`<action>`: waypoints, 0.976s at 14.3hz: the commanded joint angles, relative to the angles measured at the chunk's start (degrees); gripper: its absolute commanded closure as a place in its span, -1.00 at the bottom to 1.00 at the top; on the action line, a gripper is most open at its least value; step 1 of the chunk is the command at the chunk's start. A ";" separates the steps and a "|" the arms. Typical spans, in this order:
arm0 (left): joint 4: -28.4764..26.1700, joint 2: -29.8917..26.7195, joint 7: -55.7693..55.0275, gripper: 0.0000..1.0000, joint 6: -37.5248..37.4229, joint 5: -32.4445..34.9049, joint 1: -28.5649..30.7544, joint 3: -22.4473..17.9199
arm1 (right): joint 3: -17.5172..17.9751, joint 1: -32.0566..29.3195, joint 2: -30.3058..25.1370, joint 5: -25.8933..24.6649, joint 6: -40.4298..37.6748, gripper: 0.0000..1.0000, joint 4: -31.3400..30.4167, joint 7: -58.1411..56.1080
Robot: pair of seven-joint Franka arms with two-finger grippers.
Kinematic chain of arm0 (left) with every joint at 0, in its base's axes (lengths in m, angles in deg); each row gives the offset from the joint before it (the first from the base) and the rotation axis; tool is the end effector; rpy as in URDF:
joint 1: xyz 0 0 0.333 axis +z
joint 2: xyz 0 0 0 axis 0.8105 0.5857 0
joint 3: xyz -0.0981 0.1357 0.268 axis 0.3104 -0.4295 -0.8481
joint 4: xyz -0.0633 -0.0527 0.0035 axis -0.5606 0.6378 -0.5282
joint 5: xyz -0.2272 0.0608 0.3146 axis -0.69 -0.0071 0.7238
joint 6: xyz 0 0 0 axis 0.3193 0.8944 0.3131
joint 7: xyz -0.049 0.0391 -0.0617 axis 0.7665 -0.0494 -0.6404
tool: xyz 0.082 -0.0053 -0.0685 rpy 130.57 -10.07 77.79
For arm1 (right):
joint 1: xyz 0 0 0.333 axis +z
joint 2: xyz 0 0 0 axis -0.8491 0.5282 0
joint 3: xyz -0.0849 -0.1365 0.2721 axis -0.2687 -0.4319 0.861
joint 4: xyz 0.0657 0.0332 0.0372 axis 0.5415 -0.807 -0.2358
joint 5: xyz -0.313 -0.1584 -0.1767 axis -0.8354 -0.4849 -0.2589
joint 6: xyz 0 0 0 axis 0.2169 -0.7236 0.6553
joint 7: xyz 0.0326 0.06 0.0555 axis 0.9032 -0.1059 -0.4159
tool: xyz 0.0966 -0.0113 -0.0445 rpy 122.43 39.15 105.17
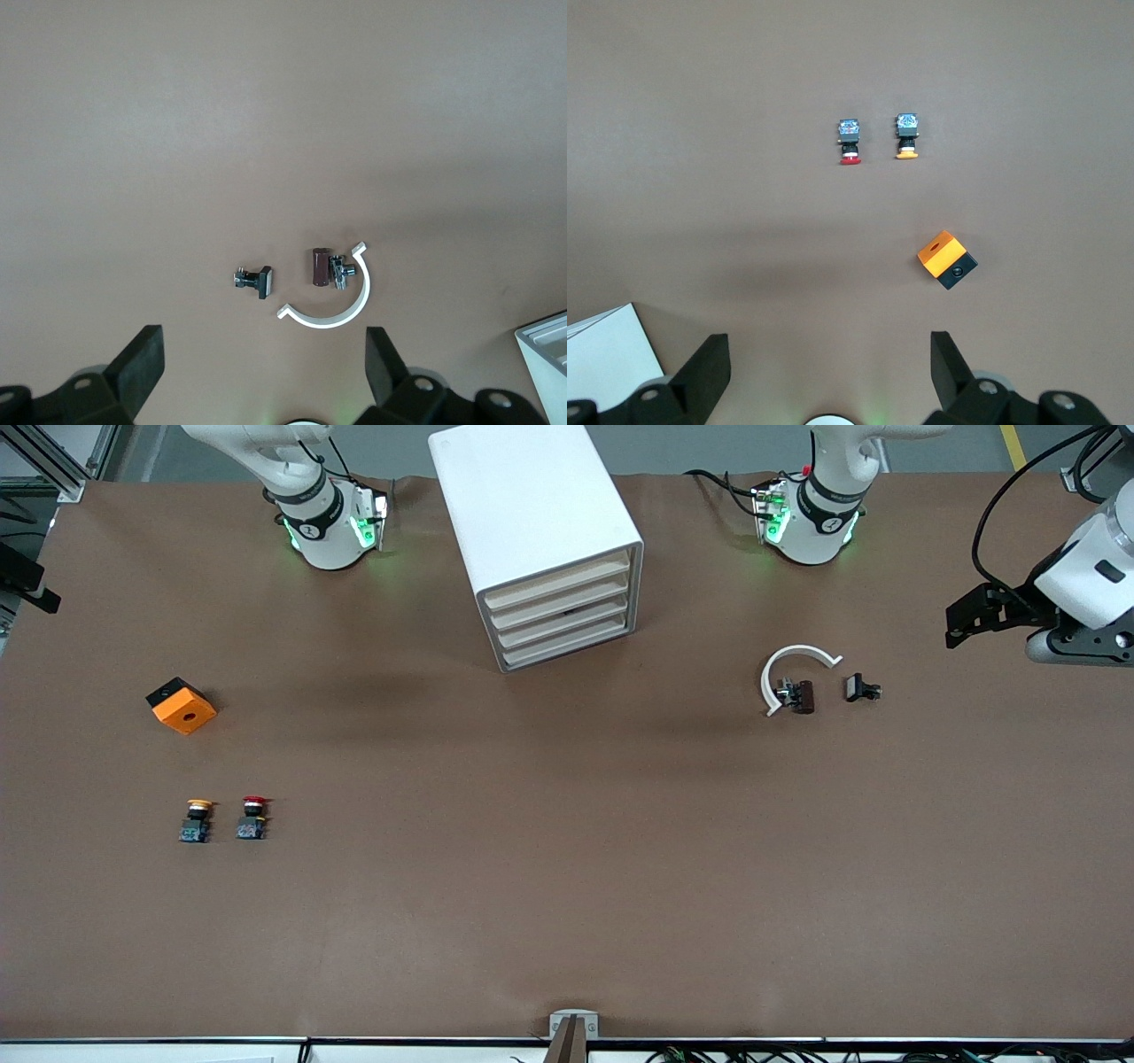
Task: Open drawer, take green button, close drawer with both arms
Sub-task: 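Move the left gripper from rest toward the white drawer cabinet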
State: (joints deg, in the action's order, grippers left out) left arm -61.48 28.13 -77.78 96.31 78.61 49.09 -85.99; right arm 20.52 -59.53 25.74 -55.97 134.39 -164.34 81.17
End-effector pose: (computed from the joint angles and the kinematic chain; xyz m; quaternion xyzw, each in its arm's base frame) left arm 0.5286 -0.0376 0.6113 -0.9983 0.0503 0.0256 0.0149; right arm 0.5046 -0.0772 0.6836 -0.9998 0.0145 0.0051 0.0136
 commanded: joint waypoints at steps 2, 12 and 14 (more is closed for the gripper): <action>1.24 0.44 1.92 -1.00 -1.08 1.22 0.13 0.18 | 0.33 -0.60 -1.14 0.61 -0.17 -1.00 -0.93 -0.52; 0.98 4.38 0.95 -1.00 -1.17 0.61 -0.40 0.18 | 0.33 -0.60 -0.96 0.43 -0.08 -1.00 -0.58 -0.43; 1.15 6.93 0.69 -1.00 -0.73 0.70 -1.18 0.53 | 0.33 -0.60 -0.96 0.43 -0.17 -1.00 -0.58 -0.43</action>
State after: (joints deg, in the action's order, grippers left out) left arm -61.72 32.14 -77.57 95.90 78.61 48.71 -85.89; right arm 20.52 -59.53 25.74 -55.97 134.39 -164.34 81.17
